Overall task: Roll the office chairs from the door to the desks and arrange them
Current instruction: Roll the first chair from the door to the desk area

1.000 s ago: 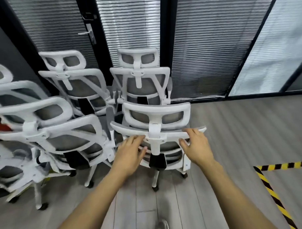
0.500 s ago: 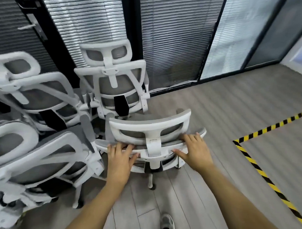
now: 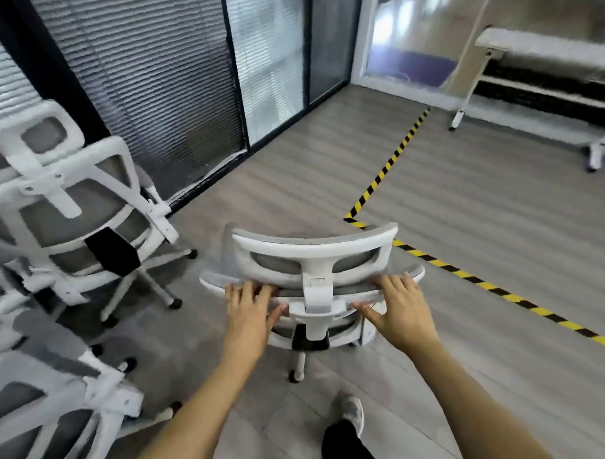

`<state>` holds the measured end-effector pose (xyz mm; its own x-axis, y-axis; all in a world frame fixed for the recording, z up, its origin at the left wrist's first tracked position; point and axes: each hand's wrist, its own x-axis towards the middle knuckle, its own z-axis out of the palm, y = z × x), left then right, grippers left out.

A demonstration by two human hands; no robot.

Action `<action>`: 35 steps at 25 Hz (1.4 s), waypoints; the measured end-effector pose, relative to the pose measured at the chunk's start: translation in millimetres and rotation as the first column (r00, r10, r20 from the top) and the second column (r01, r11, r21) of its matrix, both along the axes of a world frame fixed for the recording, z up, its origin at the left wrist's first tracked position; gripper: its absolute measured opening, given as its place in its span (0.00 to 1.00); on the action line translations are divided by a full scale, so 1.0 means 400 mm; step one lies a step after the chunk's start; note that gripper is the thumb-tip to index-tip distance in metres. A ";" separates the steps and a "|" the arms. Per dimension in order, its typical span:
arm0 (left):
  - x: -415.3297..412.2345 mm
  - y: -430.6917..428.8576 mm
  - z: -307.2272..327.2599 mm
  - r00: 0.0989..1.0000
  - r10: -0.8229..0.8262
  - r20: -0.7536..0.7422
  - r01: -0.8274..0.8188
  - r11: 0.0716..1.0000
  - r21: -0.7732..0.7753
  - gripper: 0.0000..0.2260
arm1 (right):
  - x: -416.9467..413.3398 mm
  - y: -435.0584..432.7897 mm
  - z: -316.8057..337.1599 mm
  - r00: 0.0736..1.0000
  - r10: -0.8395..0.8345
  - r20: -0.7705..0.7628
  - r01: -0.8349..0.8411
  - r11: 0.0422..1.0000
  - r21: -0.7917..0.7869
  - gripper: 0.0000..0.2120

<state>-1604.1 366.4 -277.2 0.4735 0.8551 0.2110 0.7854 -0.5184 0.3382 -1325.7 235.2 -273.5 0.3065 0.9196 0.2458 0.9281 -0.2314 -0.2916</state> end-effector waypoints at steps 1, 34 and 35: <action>0.053 -0.010 0.003 0.999 -0.051 0.006 0.051 0.999 0.000 0.21 | 0.032 -0.053 -0.001 0.998 -0.058 -0.001 0.058 0.998 -0.007 0.26; 2.783 -1.011 0.034 0.471 -0.827 0.307 0.876 0.480 -0.051 0.17 | 2.126 -1.455 -0.012 0.473 -0.880 -0.032 0.879 0.469 0.090 0.28; 2.875 -1.043 0.041 0.471 -0.823 0.318 0.877 0.476 -0.068 0.18 | 2.209 -1.484 -0.007 0.459 -0.888 -0.035 0.887 0.455 0.083 0.28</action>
<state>-454.1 -50.7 -260.6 0.9529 0.0828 0.2918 -0.1167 -0.7878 0.6047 -441.9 -358.5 -276.2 0.9417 0.1290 0.3108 0.2375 -0.9092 -0.3420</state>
